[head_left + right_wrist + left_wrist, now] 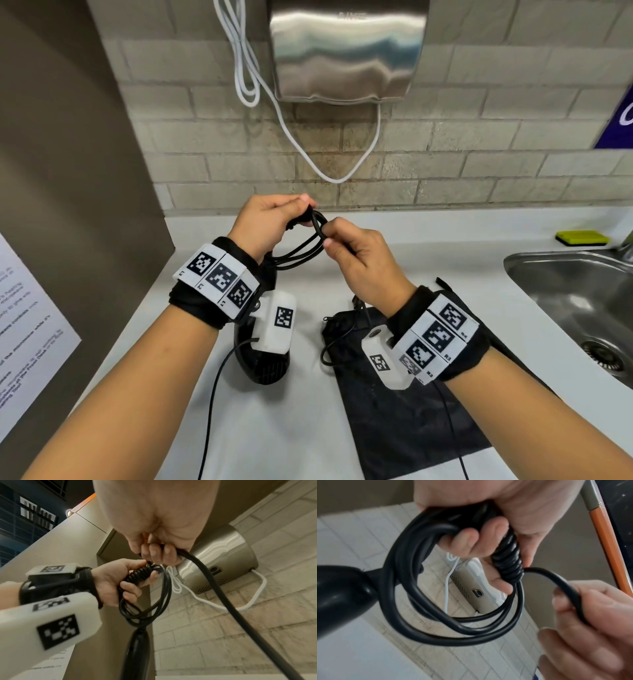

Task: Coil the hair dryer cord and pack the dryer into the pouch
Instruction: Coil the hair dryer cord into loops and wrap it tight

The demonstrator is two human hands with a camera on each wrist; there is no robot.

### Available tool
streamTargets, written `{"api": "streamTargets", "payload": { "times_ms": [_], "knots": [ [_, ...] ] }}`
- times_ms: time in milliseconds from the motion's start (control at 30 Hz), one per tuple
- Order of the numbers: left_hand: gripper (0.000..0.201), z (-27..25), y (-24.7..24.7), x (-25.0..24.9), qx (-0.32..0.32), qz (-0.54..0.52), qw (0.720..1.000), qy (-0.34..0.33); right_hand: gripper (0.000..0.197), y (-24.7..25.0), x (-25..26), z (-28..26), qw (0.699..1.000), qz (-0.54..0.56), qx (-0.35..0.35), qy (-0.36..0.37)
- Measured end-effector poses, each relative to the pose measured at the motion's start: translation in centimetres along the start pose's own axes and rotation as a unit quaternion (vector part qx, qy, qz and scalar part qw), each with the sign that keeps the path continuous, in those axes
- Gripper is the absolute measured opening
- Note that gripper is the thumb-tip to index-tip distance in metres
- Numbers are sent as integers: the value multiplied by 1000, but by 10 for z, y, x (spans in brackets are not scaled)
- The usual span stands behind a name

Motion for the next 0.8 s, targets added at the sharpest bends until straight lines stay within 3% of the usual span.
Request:
{"api": "streamTargets", "payload": {
  "times_ms": [233,367,533,633,700,800],
  "knots": [
    [12,3,9,4,21,-39,998,39,14,-9,-4,2,1000,-20,16,5],
    [9,-2,7,-1,32,-24,999,23,19,-9,-9,-2,1000,18,17,-18],
    [14,-5,6,-2,26,-25,999,8,22,14,-37,-16,990,60,0,-129],
    [11,-6,4,-1,33,-27,999,3,22,24,-70,-33,975,-10,-14,-220],
    [13,-6,2,-2,36,-30,999,-1,16,24,-92,-49,953,-78,37,-291],
    [10,-6,1,0,42,-25,999,-4,24,8,-123,-79,896,-154,214,-358]
  ]
}}
Point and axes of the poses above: each hand's wrist, its own z-axis towards the middle knuckle, its own y-axis out of the back of the hand, x = y × z, the point moved 4 cm from there along z, towards the middle knuckle, and after that the axes turned 14 degrees about y, right-handed, at the moved point
